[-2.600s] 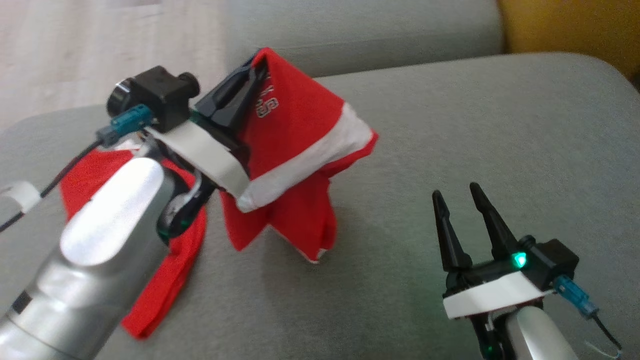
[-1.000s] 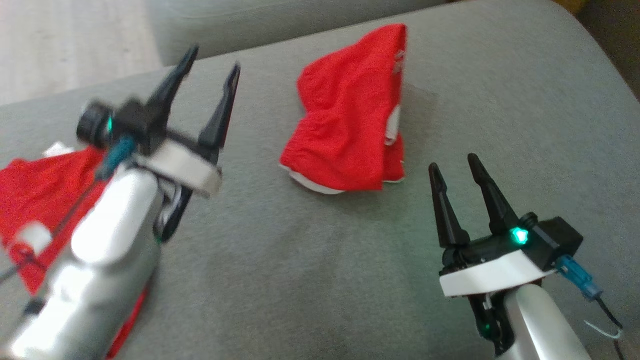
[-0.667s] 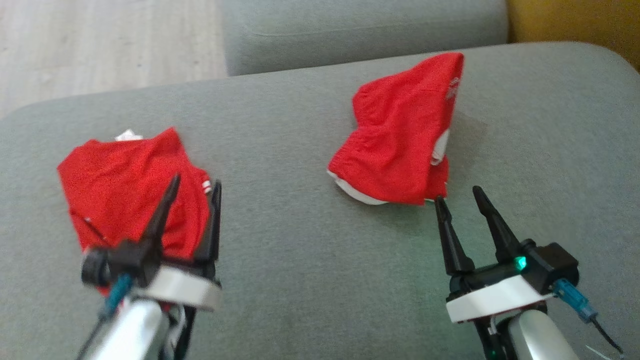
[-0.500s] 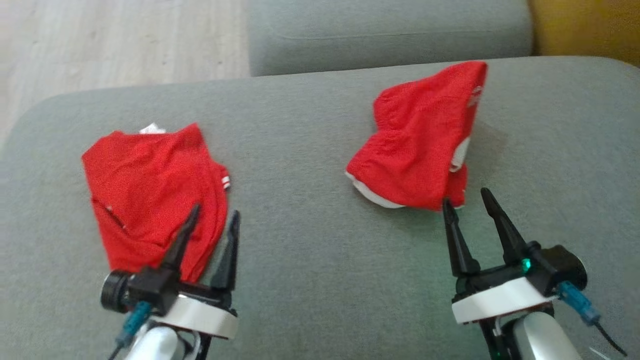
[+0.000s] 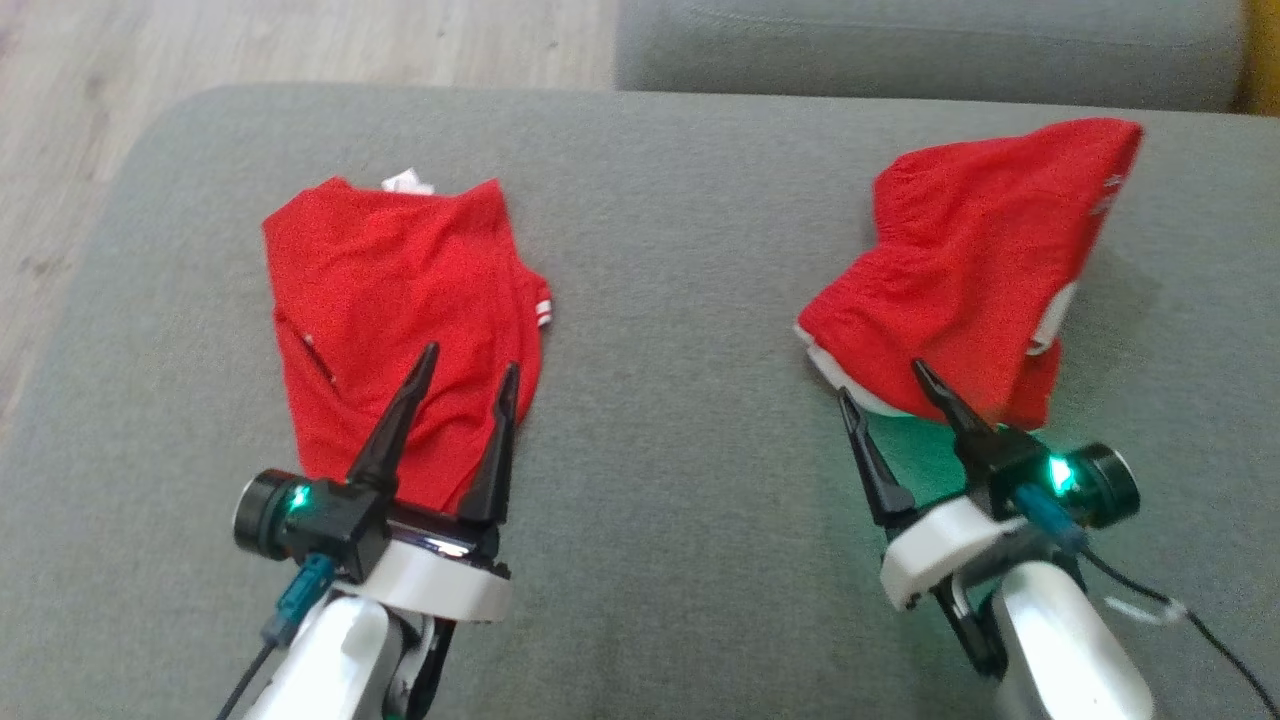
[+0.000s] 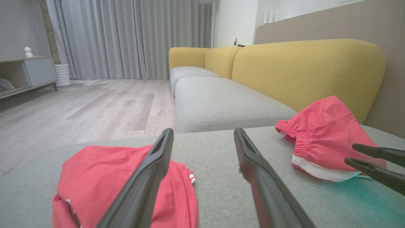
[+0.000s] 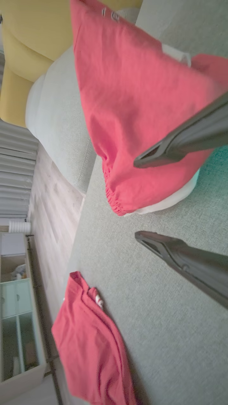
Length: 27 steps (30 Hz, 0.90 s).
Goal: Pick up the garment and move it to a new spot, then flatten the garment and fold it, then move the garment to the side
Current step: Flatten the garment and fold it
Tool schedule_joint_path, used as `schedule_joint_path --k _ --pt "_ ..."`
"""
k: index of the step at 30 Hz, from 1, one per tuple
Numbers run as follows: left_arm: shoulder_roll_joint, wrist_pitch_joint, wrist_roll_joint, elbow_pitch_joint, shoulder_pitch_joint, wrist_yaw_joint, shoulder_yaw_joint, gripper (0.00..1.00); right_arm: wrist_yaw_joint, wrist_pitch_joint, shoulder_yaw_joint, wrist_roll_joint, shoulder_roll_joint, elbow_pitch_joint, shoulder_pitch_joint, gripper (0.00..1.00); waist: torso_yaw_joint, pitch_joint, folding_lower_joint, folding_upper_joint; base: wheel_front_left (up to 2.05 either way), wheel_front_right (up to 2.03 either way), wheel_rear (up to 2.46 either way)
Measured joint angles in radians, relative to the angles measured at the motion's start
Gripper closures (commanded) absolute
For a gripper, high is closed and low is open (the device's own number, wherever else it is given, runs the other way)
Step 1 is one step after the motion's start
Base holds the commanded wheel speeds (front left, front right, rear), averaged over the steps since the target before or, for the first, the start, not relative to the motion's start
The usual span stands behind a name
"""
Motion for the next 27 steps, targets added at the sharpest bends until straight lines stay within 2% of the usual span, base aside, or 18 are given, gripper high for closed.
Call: schedule_joint_path --k 9,16,17,19,27 --pt "-0.051 0.0 0.043 0.007 -0.02 -0.032 0.028 0.0 0.0 0.061 -0.07 -0.144 -0.001 0.174 -0.152 0.0 0.063 0.055 0.0 0.0 0.0 0.0 0.0" --pt "-0.114 0.0 0.08 0.003 -0.063 -0.069 0.032 0.0 0.0 0.112 -0.107 -0.181 -0.003 0.322 -0.248 0.0 0.11 0.095 0.0001 0.0 0.0 0.0 0.0" --pt "-0.119 0.0 0.084 0.003 -0.064 -0.071 0.034 0.0 0.0 0.112 -0.111 -0.174 -0.003 0.342 -0.256 0.13 0.115 0.098 0.0001 0.0 0.0 0.0 0.0" --pt "-0.125 0.0 0.091 0.004 -0.064 -0.079 0.038 0.0 0.0 0.111 -0.121 -0.155 -0.003 0.368 -0.271 1.0 0.121 0.101 -0.0001 0.0 0.0 0.0 0.0" --pt "-0.127 0.0 0.114 0.014 -0.059 -0.097 0.079 0.0 0.0 -0.04 -0.188 0.004 -0.005 0.402 -0.288 1.0 0.098 0.07 0.0 0.0 0.0 0.0 0.0"
